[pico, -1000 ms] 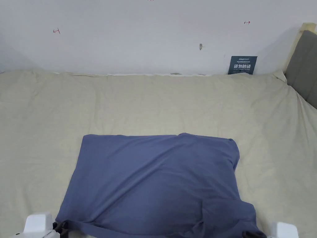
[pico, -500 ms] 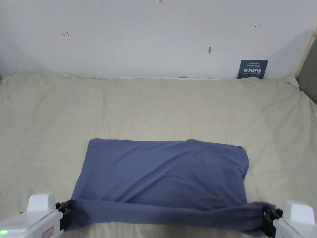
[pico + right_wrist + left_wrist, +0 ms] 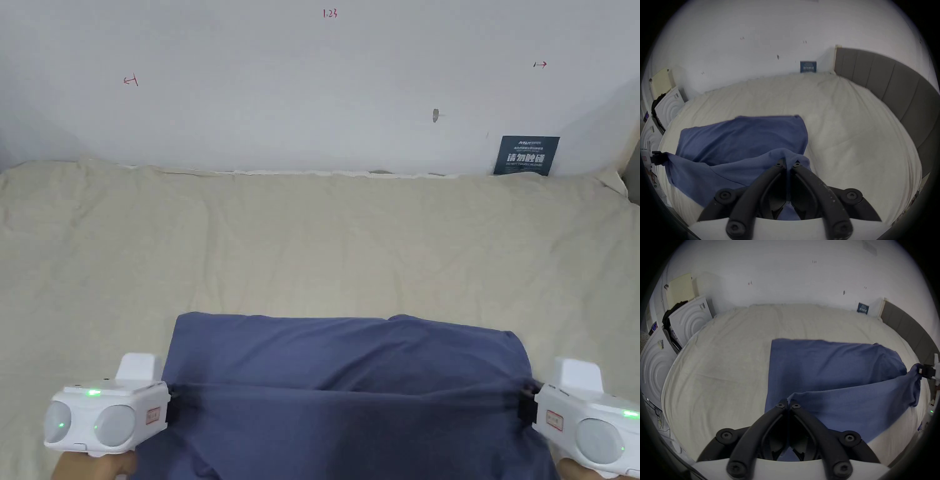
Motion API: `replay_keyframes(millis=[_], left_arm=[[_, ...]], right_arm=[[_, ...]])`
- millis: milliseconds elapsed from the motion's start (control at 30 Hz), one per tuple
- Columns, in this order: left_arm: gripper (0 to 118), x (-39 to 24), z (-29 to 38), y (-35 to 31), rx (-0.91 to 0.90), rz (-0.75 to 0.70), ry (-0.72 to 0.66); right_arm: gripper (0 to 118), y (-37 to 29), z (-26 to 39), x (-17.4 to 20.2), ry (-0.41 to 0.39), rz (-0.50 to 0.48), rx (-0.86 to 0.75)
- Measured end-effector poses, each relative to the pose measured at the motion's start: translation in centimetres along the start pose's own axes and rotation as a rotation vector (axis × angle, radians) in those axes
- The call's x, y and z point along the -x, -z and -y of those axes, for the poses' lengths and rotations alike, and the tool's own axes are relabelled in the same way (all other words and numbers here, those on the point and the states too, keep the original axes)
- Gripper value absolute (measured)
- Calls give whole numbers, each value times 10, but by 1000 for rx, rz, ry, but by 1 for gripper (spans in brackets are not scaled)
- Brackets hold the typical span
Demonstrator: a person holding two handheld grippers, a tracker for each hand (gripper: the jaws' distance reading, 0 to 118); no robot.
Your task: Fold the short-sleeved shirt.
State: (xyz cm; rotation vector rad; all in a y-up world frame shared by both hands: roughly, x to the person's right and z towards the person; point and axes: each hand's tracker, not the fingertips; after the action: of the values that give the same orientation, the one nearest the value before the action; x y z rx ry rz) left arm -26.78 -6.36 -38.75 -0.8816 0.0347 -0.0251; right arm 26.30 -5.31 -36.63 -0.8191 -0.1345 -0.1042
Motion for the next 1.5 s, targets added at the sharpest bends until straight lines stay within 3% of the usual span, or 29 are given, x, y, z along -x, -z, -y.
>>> replay_keyframes(millis=[200,300,333,367,400,433,467,500,533,800,900,933,1033,1067,1100,1167,1200,1233,1267,1500], left_arm=[[2,-9,4,36,162,-18,16],[14,-12,4,36,115,-29,21],[29,-12,2,32,113,-30,19],[71,-14,-1,24,111,-28,17],[102,-15,-3,19,117,-25,19],[118,-17,-4,12,116,-27,21],[118,-18,-6,-3,44,-40,25],[112,-12,-7,-16,-40,-34,28],[105,-13,-9,-30,-88,-35,32],[103,-25,-2,-168,-476,48,-60],[102,-23,12,-186,-572,50,-92],[99,-25,17,-194,-600,52,-92],[70,-40,36,-217,-677,23,-57],[53,-44,43,-221,-689,10,-43],[53,-47,50,-223,-701,6,-22],[34,-55,63,-225,-722,-4,2],[14,-57,68,-224,-718,-5,12],[0,-58,71,-224,-710,-4,18],[0,-57,73,-222,-697,13,17],[0,-49,73,-213,-587,33,-60]], right_arm=[[6,50,13,4,0,41,135],[10,51,19,5,-21,42,147],[13,47,18,6,-23,41,139],[25,42,16,5,-23,40,137],[42,35,13,5,-23,34,129],[64,31,11,3,-23,28,104],[87,19,9,3,-30,19,51],[100,2,7,4,-44,10,-20],[105,-12,5,4,-54,6,-79],[105,-157,5,18,-118,-48,-450],[105,-194,17,23,-129,-53,-532],[105,-203,23,25,-132,-47,-554],[103,-228,39,32,-147,-25,-609],[97,-235,46,34,-162,-20,-620],[97,-240,52,37,-188,-9,-638],[87,-248,63,42,-214,18,-658],[73,-250,67,43,-221,16,-657],[48,-252,70,43,-226,11,-654],[6,-251,71,43,-228,8,-649],[2,-245,69,38,-201,-10,-624]])
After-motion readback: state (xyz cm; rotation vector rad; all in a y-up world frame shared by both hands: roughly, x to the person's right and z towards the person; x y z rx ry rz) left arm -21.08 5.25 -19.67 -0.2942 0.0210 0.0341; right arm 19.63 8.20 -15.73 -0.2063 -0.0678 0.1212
